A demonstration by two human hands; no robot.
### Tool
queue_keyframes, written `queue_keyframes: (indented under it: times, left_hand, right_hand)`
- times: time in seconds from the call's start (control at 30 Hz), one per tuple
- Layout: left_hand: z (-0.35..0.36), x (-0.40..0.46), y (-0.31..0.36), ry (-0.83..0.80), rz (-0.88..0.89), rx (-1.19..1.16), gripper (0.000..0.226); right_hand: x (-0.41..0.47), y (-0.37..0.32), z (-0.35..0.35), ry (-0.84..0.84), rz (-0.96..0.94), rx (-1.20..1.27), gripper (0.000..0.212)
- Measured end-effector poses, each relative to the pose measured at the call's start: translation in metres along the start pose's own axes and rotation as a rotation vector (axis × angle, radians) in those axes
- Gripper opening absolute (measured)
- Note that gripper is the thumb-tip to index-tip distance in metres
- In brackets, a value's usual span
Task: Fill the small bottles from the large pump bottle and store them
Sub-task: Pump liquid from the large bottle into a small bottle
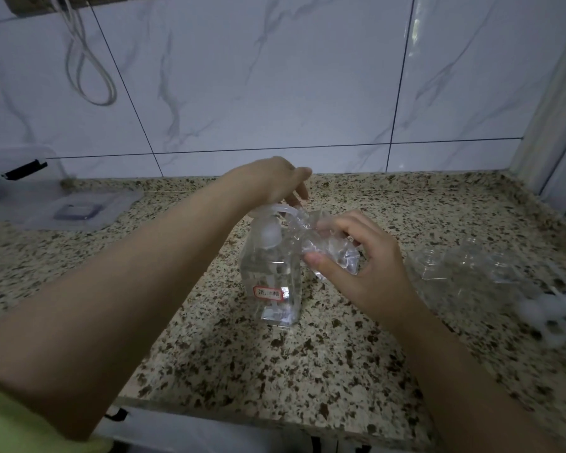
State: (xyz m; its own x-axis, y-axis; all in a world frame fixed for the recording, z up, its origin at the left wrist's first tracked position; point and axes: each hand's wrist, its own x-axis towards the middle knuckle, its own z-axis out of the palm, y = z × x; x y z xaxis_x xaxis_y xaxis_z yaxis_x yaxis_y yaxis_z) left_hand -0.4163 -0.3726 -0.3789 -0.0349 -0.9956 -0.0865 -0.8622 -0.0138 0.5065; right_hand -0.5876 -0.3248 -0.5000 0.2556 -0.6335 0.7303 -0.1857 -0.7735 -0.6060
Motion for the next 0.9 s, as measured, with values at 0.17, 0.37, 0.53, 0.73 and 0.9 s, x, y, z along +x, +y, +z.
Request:
queue_keyframes:
  times: [0.17,0.37,0.53,0.73,0.9]
  left_hand:
    - [0.0016,0.0016,-0.0001,0.03,0.004,-0.032,0.053]
    - [0.0034,-0.0008,0.0009,0.034,0.004,-0.046,0.054]
    - [0.0037,-0.0028,0.0013,0.038,0.004,-0.029,0.051]
    - [0.0037,-0.0008,0.0019,0.029,0.002,-0.043,0.05]
    - [0.0044,-0.0015,0.0026,0.048,-0.001,-0.03,0.051]
  right_hand:
    - [0.0003,0.0003,-0.0002,0.002,-0.019,-0.012,0.035]
    - [-0.001,0.0026,0.0017,-0.014,-0.027,0.0,0.035]
    - [-0.001,0.0035,0.0014,-0.013,-0.004,0.0,0.035]
    - [-0.0012,0.0022,0.0025,-0.012,-0.011,-0.001,0.039]
    - [-0.0008,0.0013,0.0033,-0.003,-0.011,0.003,0.033]
